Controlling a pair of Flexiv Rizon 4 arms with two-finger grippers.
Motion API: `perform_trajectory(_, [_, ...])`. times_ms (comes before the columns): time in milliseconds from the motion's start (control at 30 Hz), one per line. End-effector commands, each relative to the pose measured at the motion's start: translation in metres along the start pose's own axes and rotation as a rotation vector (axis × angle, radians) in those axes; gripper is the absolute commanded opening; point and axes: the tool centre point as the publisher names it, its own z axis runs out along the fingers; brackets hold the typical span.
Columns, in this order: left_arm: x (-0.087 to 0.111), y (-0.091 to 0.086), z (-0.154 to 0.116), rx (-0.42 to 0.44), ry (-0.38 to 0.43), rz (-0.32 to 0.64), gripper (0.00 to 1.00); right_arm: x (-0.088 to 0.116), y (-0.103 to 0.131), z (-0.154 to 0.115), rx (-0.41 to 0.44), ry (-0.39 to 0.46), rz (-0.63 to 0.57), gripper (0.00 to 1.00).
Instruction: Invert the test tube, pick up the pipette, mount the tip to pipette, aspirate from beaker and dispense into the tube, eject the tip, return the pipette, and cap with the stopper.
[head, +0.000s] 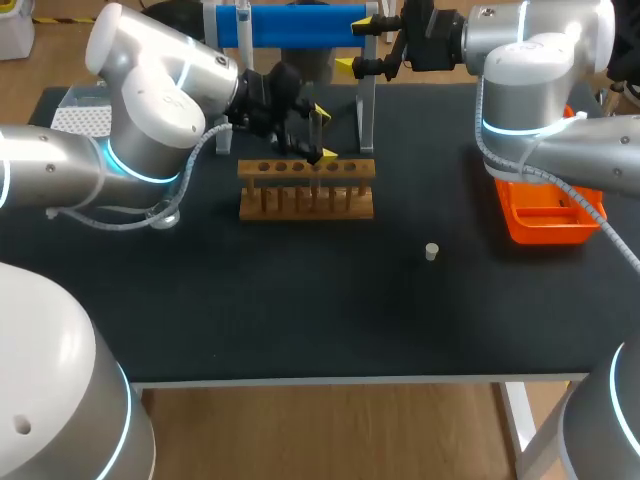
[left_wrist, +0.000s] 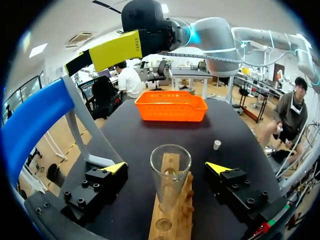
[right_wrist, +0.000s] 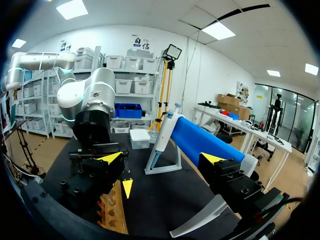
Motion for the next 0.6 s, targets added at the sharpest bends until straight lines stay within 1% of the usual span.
perform_trajectory(33, [-0.0018, -0.0002, 0.0012, -0.008, 0.005, -0.003, 1.0, 0.0013, -0.0006, -0.0001, -0.002, -0.005, -0.001, 1.0])
perform_trajectory(600, [-0.0014, 0.0032, 0.0029, -0.014, 0.007, -0.013, 1.0, 0.0013, -0.0006, -0.0001, -0.002, -0.005, -0.001, 1.0])
